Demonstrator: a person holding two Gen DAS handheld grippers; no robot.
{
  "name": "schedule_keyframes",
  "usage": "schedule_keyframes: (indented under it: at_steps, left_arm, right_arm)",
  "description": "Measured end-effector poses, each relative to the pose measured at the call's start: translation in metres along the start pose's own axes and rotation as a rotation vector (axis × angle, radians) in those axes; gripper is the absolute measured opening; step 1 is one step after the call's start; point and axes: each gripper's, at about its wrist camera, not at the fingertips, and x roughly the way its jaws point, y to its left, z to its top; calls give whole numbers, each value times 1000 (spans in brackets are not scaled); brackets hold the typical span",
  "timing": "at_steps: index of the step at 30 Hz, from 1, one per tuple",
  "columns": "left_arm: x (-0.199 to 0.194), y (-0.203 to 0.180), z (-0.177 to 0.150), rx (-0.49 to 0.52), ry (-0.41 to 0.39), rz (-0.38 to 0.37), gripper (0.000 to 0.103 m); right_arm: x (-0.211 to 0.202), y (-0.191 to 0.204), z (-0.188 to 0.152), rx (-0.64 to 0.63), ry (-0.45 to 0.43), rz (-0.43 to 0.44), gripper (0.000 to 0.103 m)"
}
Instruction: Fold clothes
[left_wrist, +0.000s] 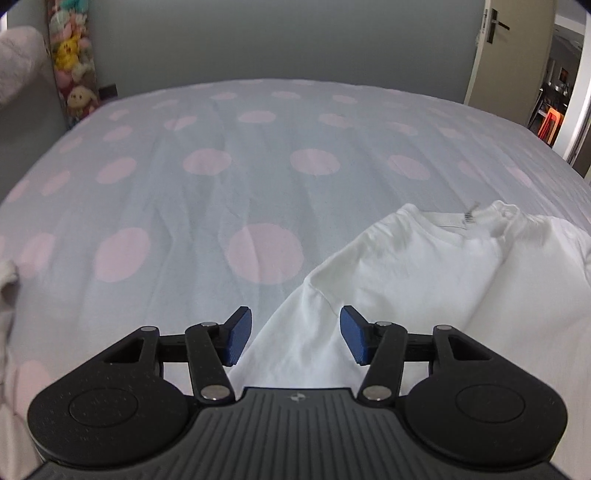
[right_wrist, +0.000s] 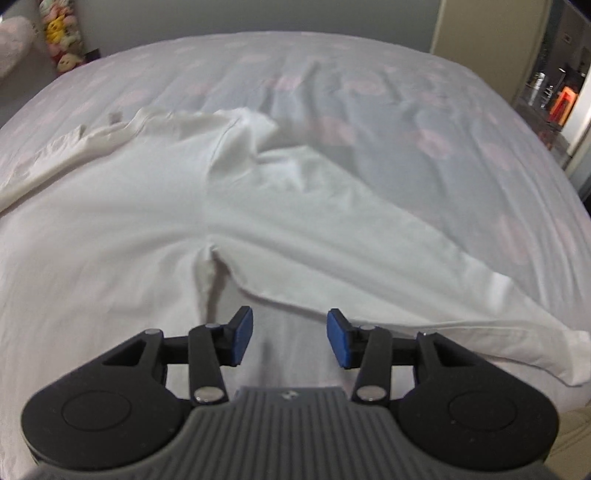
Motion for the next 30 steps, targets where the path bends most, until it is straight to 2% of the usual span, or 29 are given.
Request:
schedule_keyframes:
  at_steps: [3,5,6,7,11,17,19,22,24,27,30]
  left_arm:
    - [25,1,4,-2,31,-15,34]
    - [35,2,5,-16,42,-25,16]
    - [36,2,5,-19,30,-30,11]
    - [36,1,5,-19,19,-32,1]
    - [26,-5,17,15,-32,8,1]
    - [26,-7,65,63,-79,107,0]
    - [38,-10,73,81,-51,134,0]
    - [69,-21,70,141,60,190,0]
    - [83,-24,64,151,106,204,1]
    - [80,-24,60,148,81,214,3]
    - [69,-21,64,131,48,194,16]
  right_arm:
    - [10,9,0,-14,20,-3,49]
    - [16,11,1,-9,29,-2,49]
    - [18,12,1,-8,33,-2,49]
    - [20,13,2,-12,37,-5,49]
    - [25,16,4,-20,46,-19,49]
    - [25,23,2,-20,28,-7,49]
    - [24,25,-1,-10,32,11,49]
    - [21,28,-7,-14,42,26,50]
    - [19,27,-6,-15,40,37,50]
    - [18,21,5,-22,26,59,50]
    - [24,18,39,-44,-26,82,50]
